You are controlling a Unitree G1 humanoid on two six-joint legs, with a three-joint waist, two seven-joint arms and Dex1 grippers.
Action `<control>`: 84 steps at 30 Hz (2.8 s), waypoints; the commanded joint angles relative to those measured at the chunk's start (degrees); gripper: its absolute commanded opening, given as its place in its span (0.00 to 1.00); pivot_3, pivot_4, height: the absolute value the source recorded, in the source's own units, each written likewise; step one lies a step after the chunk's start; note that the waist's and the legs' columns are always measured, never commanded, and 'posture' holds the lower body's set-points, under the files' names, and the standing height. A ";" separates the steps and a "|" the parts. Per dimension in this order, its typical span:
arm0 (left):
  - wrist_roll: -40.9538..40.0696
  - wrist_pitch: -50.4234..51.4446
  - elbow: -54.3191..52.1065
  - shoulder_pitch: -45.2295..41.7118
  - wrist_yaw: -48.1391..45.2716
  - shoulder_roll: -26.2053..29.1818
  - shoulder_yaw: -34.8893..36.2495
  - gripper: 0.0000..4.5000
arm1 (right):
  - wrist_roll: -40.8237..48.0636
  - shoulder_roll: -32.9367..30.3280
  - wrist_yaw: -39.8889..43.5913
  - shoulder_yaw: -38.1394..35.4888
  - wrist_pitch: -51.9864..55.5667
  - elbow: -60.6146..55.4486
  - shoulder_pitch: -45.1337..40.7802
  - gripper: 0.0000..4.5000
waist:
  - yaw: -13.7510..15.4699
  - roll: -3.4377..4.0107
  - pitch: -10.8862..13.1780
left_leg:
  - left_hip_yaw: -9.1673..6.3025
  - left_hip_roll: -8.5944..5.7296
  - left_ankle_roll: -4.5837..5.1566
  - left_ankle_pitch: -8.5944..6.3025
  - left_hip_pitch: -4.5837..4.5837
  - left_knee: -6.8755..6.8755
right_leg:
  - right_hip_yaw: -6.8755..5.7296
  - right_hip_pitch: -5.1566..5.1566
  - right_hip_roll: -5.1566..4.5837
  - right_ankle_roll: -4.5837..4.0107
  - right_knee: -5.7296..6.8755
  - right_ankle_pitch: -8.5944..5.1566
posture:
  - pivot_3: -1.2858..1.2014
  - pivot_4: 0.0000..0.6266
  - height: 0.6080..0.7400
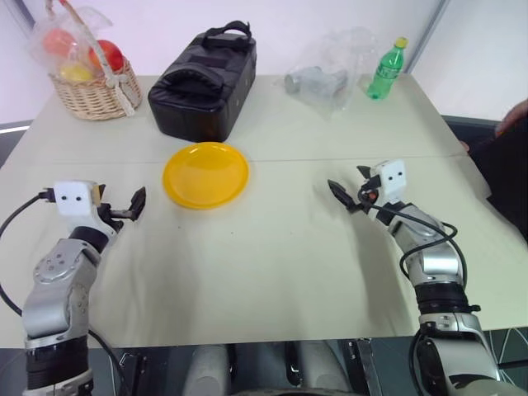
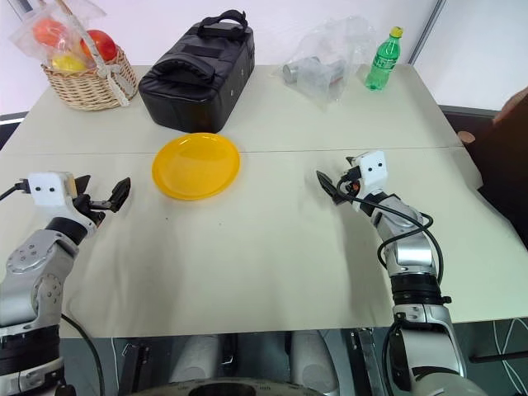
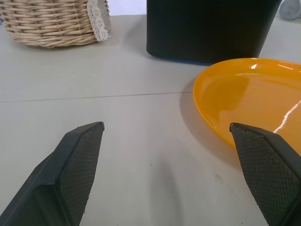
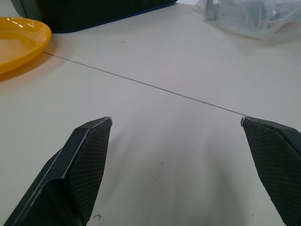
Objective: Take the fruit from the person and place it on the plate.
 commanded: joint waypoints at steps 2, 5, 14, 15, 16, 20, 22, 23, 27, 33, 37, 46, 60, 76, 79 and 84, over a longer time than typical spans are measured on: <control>-0.71 -1.57 -1.92 -0.33 0.01 -0.11 1.14 0.99 | 0.26 -0.49 -0.05 -0.56 -0.59 -1.73 -0.44 1.00 | 0.00 0.00 0.00 | 0.00 0.00 0.00 0.00 0.00 0.00 | 0.00 0.00 0.00 0.00 0.00 0.00 | 0.52 0.24 1.00; -0.59 -1.41 -1.78 -0.23 0.31 -0.06 1.40 0.99 | 0.23 -0.54 0.06 -0.52 -0.59 -1.58 -0.59 1.00 | 0.00 0.00 0.00 | 0.00 0.00 0.00 0.00 0.00 0.00 | 0.00 0.00 0.00 0.00 0.00 0.00 | 0.52 0.24 1.00; 0.03 -1.61 -1.78 0.42 0.45 0.04 1.16 0.99 | -0.01 -0.45 0.28 -0.38 -0.70 -1.05 -1.21 1.00 | 0.00 0.00 0.00 | 0.00 0.00 0.00 0.00 0.00 0.00 | 0.00 0.00 0.00 0.00 0.00 0.00 | 0.52 0.24 1.00; 0.09 -1.64 -1.74 0.41 0.42 0.06 1.12 0.99 | -0.04 -0.43 0.32 -0.35 -0.73 -0.96 -1.29 1.00 | 0.00 0.00 0.00 | 0.00 0.00 0.00 0.00 0.00 0.00 | 0.00 0.00 0.00 0.00 0.00 0.00 | 0.52 0.24 1.00; 0.12 -1.64 -1.71 0.40 0.40 0.08 1.10 0.99 | -0.06 -0.43 0.35 -0.34 -0.76 -0.91 -1.34 1.00 | 0.00 0.00 0.00 | 0.00 0.00 0.00 0.00 0.00 0.00 | 0.00 0.00 0.00 0.00 0.00 0.00 | 0.52 0.24 1.00; 0.29 -1.82 -1.38 0.17 0.38 0.14 1.06 0.99 | -0.26 -0.44 0.45 -0.20 -0.92 -0.68 -1.49 1.00 | -0.01 0.00 0.00 | 0.00 0.00 0.00 0.00 0.00 0.00 | 0.00 0.00 0.00 0.00 0.00 0.00 | 0.52 0.24 1.00; 0.40 -1.91 -1.28 0.12 0.35 0.18 0.97 0.99 | -0.31 -0.39 0.47 -0.15 -0.96 -0.68 -1.52 1.00 | -0.01 0.00 0.00 | 0.00 0.00 0.00 0.00 0.00 0.00 | 0.00 0.00 0.00 0.00 0.00 0.00 | 0.52 0.24 1.00; 0.44 -1.97 -1.18 0.07 0.33 0.19 0.91 0.99 | -0.32 -0.36 0.48 -0.14 -0.99 -0.63 -1.57 1.00 | -0.01 0.00 0.00 | 0.00 0.00 0.00 0.00 0.00 0.00 | 0.00 0.00 0.00 0.00 0.00 0.00 | 0.52 0.24 1.00; 0.55 -2.39 -0.93 0.12 0.33 0.14 0.71 0.99 | -0.34 -0.31 0.52 -0.11 -1.12 -0.52 -1.63 1.00 | -0.01 0.00 0.00 | 0.00 0.00 0.00 0.00 0.00 0.00 | 0.00 0.00 0.00 0.00 0.00 0.00 | 0.52 0.24 1.00; 0.76 -2.65 -0.82 0.20 0.27 0.34 0.73 0.99 | -0.42 -0.07 0.46 0.07 -1.27 -0.10 -2.00 1.00 | 0.00 0.00 0.00 | 0.00 0.00 0.00 0.00 0.00 0.00 | 0.00 0.00 0.00 0.00 0.00 0.00 | 0.52 0.24 1.00; 0.77 -2.70 -0.68 0.06 0.24 0.48 0.86 0.99 | -0.41 -0.03 0.53 0.19 -1.40 0.28 -2.32 1.00 | -0.01 0.00 0.00 | 0.00 0.00 0.00 0.00 0.00 0.00 | 0.00 0.00 0.00 0.00 0.00 0.00 | 0.52 0.24 1.00; 1.14 -2.83 -0.73 0.10 -0.07 0.66 0.72 0.99 | -0.42 0.03 0.68 0.39 -1.52 0.52 -2.45 1.00 | -0.01 0.00 0.00 | 0.00 0.00 0.00 0.00 0.00 0.00 | 0.00 0.00 0.00 0.00 0.00 0.00 | 0.52 0.24 1.00; 1.43 -3.31 -0.54 0.24 -0.76 0.86 1.08 0.99 | -0.47 0.11 0.74 0.53 -1.70 0.21 -2.06 1.00 | -0.01 0.00 0.00 | 0.00 0.00 0.00 0.00 0.00 0.00 | 0.00 0.00 0.00 0.00 0.00 0.00 | 0.52 0.24 1.00; 1.23 -2.33 -0.52 -0.74 -2.45 2.39 0.31 0.99 | 10.45 -8.52 16.25 2.38 14.21 -18.51 0.83 1.00 | 0.11 0.01 0.01 | 0.00 0.00 0.01 0.00 0.00 -0.01 | 0.00 0.00 -0.02 0.00 -0.01 0.00 | 0.52 0.24 1.00; 0.07 -0.38 -1.46 -2.60 -3.80 4.25 -0.07 0.99 | 15.06 -12.54 18.90 2.06 21.75 -25.79 -0.14 1.00 | 0.13 0.00 0.01 | -0.03 0.01 0.01 0.00 0.00 -0.01 | -0.03 0.00 -0.01 -0.01 -0.01 0.00 | 0.52 0.24 1.00; -3.37 5.28 -4.19 -9.42 -6.25 7.34 -2.11 0.99 | 17.00 -12.70 17.20 2.11 25.55 -29.58 -2.79 1.00 | 0.24 -0.02 0.00 | -0.04 0.01 0.00 -0.01 0.00 0.00 | -0.04 0.00 0.00 -0.02 -0.02 -0.01 | 0.52 0.24 1.00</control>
